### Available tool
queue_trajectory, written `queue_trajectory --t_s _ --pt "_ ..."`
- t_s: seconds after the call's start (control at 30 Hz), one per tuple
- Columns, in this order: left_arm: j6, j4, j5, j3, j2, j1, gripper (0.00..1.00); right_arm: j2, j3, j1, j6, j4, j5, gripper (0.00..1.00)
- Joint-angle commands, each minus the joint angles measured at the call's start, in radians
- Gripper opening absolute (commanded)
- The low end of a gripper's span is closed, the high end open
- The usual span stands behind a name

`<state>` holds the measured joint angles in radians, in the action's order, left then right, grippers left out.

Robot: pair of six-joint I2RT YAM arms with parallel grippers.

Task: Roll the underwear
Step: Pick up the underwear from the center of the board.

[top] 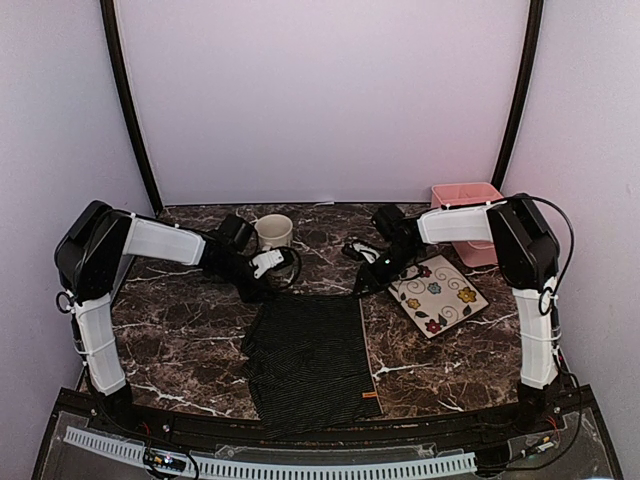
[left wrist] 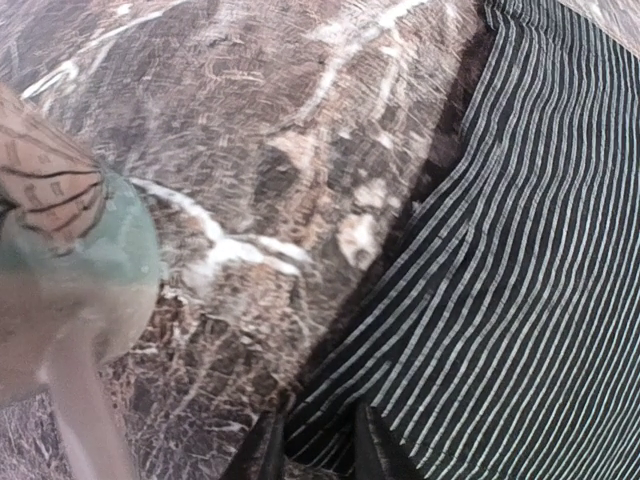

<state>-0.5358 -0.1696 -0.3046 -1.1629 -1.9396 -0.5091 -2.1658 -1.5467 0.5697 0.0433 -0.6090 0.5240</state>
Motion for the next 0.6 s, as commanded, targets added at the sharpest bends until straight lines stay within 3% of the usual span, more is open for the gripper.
queue_trajectory --t_s 0.0,0.2,0.43,0.57 --pt "-0.033 -0.059 0.012 -0.008 0.001 -0.006 0.23 -0.013 -0.018 0.009 0.009 -0.015 0.025 0.13" --pt "-0.028 -0.016 0.011 0.032 0.048 -0.006 0.10 0.006 -0.030 0.014 0.001 -0.001 0.040 0.00" --pt "0.016 0.045 0.022 0.078 0.149 -0.007 0.00 0.058 -0.021 0.015 -0.019 0.029 0.019 0.00" --pt "0.025 0.088 0.027 0.110 0.224 -0.007 0.00 0.103 0.003 0.016 -0.013 0.043 0.007 0.00"
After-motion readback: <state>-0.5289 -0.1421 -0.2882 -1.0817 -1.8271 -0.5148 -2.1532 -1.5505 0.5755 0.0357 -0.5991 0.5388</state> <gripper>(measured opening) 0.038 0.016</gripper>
